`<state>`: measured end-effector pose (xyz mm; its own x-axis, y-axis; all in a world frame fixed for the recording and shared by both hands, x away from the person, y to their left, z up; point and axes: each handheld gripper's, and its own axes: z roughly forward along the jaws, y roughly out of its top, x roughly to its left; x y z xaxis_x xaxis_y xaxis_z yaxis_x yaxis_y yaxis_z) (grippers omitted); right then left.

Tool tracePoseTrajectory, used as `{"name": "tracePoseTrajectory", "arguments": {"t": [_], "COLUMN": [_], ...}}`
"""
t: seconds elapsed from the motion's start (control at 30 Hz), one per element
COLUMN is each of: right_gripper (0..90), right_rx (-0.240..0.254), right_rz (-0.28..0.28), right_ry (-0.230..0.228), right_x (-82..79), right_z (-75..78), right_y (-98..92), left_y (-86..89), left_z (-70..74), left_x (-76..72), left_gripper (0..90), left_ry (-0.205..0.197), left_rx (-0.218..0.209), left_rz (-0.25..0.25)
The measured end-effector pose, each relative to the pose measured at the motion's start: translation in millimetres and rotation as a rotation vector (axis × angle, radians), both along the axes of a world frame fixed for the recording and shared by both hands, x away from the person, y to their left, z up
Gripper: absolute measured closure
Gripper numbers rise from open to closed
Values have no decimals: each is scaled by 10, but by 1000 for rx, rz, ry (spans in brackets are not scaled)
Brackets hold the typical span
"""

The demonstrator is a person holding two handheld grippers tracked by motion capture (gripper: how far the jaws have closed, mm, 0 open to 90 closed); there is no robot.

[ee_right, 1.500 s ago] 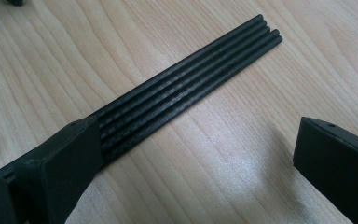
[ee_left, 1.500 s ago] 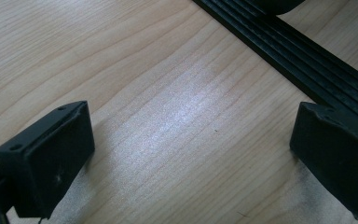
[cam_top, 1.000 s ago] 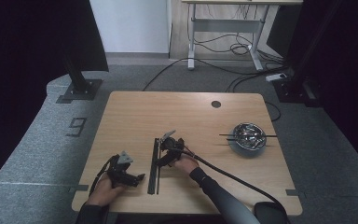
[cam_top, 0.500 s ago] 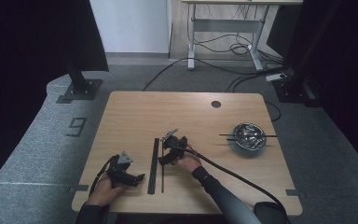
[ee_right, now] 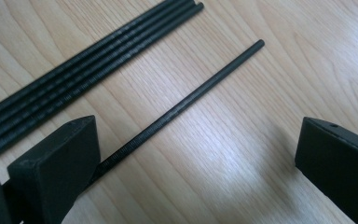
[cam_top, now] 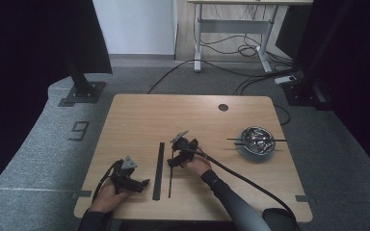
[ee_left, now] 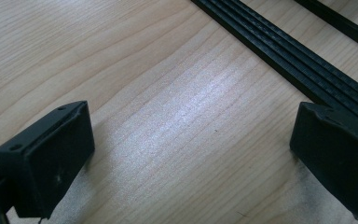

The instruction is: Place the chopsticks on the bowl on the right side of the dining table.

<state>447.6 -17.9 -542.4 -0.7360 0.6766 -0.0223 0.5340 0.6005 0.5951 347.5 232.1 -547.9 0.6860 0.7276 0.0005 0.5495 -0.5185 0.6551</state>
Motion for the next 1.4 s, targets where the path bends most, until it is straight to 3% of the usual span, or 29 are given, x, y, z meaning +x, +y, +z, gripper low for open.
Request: {"name": "tracePoseTrajectory", "arguments": {"t": [0.2, 0.8, 1.4], "right_gripper": [0, 0, 0], "right_rx": [18, 22, 33], "right_rz": [-10, 8, -52], "right_ry": [19, 15, 5], "right_x": [-27, -288, -313], "right_z": [-17, -25, -41], "right_y": [-131, -387, -752], "left_y": [0, 0, 0], "left_z": [0, 0, 0], "left_x": [0, 0, 0], "left_gripper": [0, 0, 0], "left_ry": [0, 0, 0], "left_rx": [1, 1, 0], "left_rz": [0, -1, 0]}}
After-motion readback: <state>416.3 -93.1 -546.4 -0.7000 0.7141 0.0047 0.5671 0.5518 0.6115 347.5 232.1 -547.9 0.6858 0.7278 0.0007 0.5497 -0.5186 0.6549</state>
